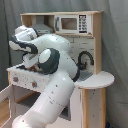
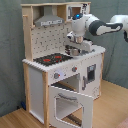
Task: Play with the kitchen
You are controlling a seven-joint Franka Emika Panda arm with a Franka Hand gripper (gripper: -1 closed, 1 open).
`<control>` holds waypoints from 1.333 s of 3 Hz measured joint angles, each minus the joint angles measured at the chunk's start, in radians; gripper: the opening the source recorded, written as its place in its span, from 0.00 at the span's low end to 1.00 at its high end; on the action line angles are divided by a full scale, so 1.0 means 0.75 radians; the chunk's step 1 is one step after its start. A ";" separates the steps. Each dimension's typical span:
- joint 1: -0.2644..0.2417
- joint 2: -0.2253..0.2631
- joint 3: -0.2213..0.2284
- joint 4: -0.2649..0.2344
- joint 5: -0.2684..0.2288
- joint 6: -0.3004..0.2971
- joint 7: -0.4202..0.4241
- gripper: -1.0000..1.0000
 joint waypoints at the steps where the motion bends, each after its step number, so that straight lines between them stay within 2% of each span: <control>1: -0.090 0.003 0.065 -0.069 0.000 0.019 0.037 0.00; 3: -0.312 0.009 0.213 -0.216 0.000 0.078 0.106 0.00; 4: -0.419 0.013 0.277 -0.262 0.000 0.108 0.136 0.00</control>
